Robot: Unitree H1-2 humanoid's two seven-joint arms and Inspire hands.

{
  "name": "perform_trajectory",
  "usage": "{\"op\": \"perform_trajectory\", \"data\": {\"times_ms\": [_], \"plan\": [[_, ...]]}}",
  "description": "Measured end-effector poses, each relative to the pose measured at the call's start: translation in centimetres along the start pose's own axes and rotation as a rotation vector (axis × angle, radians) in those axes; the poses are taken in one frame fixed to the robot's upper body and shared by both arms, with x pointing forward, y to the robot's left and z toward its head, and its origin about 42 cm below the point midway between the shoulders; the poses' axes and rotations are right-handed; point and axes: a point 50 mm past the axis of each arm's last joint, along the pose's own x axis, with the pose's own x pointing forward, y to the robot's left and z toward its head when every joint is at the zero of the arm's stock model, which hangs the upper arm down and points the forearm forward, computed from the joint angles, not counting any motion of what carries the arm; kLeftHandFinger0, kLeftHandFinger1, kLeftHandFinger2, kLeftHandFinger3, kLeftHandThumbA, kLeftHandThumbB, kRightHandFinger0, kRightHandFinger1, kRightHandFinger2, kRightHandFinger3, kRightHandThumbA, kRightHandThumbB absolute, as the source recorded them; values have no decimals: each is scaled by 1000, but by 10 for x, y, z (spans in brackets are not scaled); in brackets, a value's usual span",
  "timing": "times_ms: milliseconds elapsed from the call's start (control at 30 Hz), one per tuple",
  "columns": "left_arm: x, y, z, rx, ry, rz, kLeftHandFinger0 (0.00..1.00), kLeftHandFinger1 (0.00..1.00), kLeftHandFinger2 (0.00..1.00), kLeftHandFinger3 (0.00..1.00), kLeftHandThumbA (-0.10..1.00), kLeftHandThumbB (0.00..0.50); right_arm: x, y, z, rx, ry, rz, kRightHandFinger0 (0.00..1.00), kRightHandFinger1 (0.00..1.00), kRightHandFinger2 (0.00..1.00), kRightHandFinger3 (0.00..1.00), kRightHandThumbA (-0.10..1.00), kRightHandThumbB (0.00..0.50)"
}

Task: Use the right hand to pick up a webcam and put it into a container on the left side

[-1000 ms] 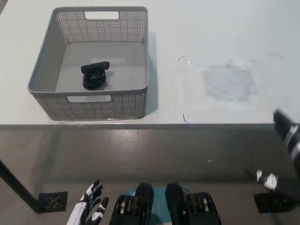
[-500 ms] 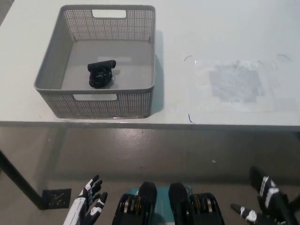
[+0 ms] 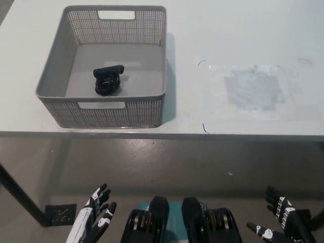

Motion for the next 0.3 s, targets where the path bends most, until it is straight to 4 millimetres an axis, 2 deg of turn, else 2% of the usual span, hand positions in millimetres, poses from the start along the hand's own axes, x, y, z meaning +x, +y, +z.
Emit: {"op": "perform_trajectory", "data": {"times_ms": [67,133,300], "plan": [[0,0,-1,0,4,1,1000,1000,1000,1000,688,34,0,0,-2,1,6,1,998,1000,1000,1000,974,143],[0,1,-2,0,8,1,1000,1000,1000,1000,680,33,0,1,-3,2,10,2,999,1000,1000,1000,938,131],[-2,1,-6,-2,23,4,1000,1000,1000,1000,665,39,-1,-1,-5,0,19,4,947,1000,1000,1000,937,129]]}}
